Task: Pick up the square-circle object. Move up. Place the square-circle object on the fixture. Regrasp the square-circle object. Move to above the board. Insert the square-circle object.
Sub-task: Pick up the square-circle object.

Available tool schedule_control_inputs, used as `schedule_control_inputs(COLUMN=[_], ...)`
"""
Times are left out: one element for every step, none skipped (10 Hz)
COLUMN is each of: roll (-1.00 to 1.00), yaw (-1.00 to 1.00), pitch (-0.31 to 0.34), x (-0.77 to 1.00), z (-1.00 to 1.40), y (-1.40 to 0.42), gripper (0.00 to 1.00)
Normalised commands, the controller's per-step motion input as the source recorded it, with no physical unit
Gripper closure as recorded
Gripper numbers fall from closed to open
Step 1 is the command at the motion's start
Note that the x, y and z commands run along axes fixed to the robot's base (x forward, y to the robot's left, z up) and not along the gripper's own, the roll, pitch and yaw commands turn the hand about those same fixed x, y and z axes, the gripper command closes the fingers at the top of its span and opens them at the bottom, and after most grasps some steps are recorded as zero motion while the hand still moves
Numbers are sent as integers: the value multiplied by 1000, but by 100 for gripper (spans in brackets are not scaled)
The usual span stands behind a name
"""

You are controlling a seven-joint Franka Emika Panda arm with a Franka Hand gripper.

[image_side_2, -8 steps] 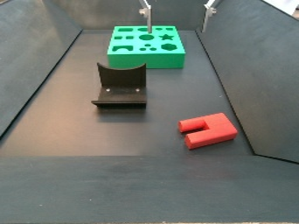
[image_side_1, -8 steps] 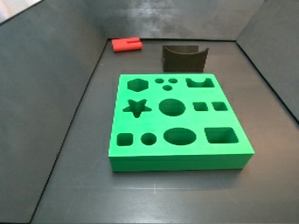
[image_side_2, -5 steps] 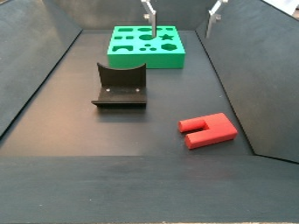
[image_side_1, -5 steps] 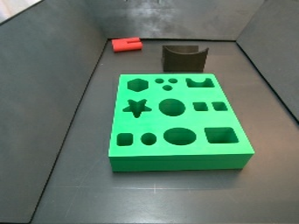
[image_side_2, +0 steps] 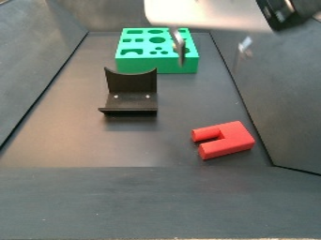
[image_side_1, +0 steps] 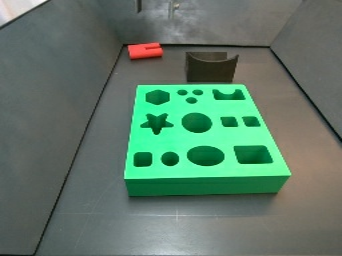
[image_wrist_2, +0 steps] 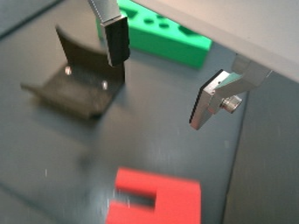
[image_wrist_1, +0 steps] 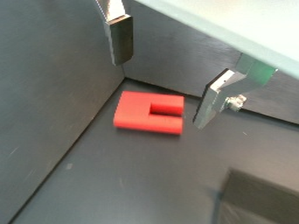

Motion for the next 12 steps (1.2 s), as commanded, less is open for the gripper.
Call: schedule_control_inputs(roll=[0, 0, 0, 0, -11, -121, -256, -296, -304, -357, -363, -363], yaw=[-280, -749, -954, -1000, -986, -806, -534, -403, -394, -403, -406, -457], pitch=[53, 36, 24, 17, 4, 0, -46, -70, -73, -67, -56, -56], x=[-291, -54, 0, 0, 0, 0, 0, 0, 0, 0, 0, 0], z=[-469, -414, -409, -440, -426, -449, -523, -489, -474, -389, -377, -363], y=[709, 277, 63, 0, 6, 77, 246, 363, 366, 311, 297, 226], gripper=[0, 0, 0, 0, 0, 0, 0, 0, 0, 0, 0, 0])
